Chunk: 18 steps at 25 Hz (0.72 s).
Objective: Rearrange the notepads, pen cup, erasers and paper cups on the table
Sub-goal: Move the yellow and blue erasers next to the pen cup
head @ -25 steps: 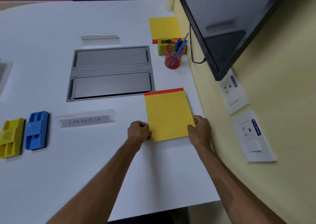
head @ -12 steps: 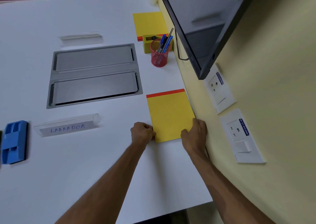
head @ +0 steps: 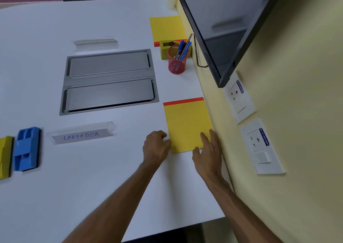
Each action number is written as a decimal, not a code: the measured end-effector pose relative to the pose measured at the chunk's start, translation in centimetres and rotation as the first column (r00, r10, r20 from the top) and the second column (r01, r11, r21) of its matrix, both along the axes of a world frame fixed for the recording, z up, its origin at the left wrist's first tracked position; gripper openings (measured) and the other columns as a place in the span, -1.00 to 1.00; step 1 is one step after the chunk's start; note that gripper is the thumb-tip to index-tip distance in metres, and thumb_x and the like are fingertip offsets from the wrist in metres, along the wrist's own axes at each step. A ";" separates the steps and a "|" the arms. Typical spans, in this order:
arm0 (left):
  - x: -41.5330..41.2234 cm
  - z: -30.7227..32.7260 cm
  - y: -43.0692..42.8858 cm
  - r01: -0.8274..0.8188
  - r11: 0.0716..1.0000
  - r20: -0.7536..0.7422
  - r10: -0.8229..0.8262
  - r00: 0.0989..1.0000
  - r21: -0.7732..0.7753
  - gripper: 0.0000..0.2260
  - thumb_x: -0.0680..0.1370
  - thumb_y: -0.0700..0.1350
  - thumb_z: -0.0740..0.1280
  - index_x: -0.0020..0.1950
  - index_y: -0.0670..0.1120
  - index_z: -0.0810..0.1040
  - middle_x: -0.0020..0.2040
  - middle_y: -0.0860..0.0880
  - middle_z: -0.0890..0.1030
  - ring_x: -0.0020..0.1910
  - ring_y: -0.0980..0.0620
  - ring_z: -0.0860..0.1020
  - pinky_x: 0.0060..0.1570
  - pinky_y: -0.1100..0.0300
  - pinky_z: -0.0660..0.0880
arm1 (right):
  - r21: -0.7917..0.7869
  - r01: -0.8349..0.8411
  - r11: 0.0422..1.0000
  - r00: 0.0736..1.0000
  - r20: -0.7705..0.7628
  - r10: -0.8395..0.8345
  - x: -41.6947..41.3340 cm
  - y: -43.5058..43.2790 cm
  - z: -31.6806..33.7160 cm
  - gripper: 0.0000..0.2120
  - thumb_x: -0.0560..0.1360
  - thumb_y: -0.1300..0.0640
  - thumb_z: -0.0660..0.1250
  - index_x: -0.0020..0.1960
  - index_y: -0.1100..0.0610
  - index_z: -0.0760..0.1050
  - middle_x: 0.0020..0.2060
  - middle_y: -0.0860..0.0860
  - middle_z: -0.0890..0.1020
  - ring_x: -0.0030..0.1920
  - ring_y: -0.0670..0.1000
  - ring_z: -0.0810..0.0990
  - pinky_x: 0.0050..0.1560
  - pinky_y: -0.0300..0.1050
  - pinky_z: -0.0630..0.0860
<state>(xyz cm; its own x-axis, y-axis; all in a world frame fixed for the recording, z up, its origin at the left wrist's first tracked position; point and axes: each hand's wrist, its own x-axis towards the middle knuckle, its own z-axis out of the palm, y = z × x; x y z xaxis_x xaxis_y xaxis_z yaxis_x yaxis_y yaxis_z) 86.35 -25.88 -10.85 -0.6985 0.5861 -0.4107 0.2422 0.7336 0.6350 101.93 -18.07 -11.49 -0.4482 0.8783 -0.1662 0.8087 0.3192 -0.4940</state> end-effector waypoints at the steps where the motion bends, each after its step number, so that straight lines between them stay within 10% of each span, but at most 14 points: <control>1: 0.0 0.4 -1.0 0.036 0.999 -0.065 -0.035 0.997 0.023 -0.71 0.53 -0.07 0.38 0.23 -0.11 0.61 0.18 -0.05 0.61 0.10 -0.04 0.59 -0.01 0.11 0.50 | -0.004 -0.033 0.999 0.999 -0.031 0.033 -0.1 -0.5 0.3 -0.52 0.52 0.23 0.34 0.43 0.22 0.41 0.52 0.16 0.26 0.48 0.18 0.29 0.30 0.19 0.45; 7: -3.1 3.6 -10.3 0.109 0.991 -0.260 -0.085 0.962 0.080 -0.63 0.57 -0.02 0.36 0.33 -0.14 0.52 0.32 -0.11 0.52 0.27 -0.10 0.49 0.22 0.04 0.46 | -0.011 -0.273 0.962 0.958 -0.092 0.271 -4.1 -5.2 2.4 -0.59 0.55 0.22 0.31 0.39 0.21 0.46 0.45 0.12 0.38 0.44 0.15 0.33 0.41 0.13 0.34; 18: -12.2 5.0 -29.4 -0.344 0.939 -0.316 0.322 0.892 -0.014 -0.41 0.53 -0.03 0.42 0.47 -0.19 0.33 0.46 -0.20 0.33 0.41 -0.18 0.35 0.33 -0.05 0.39 | 0.015 -0.746 0.665 0.662 -0.078 0.745 -17.3 -18.6 1.1 -0.52 0.62 0.10 0.25 0.50 0.21 0.33 0.52 0.19 0.28 0.53 0.18 0.22 0.51 0.05 0.12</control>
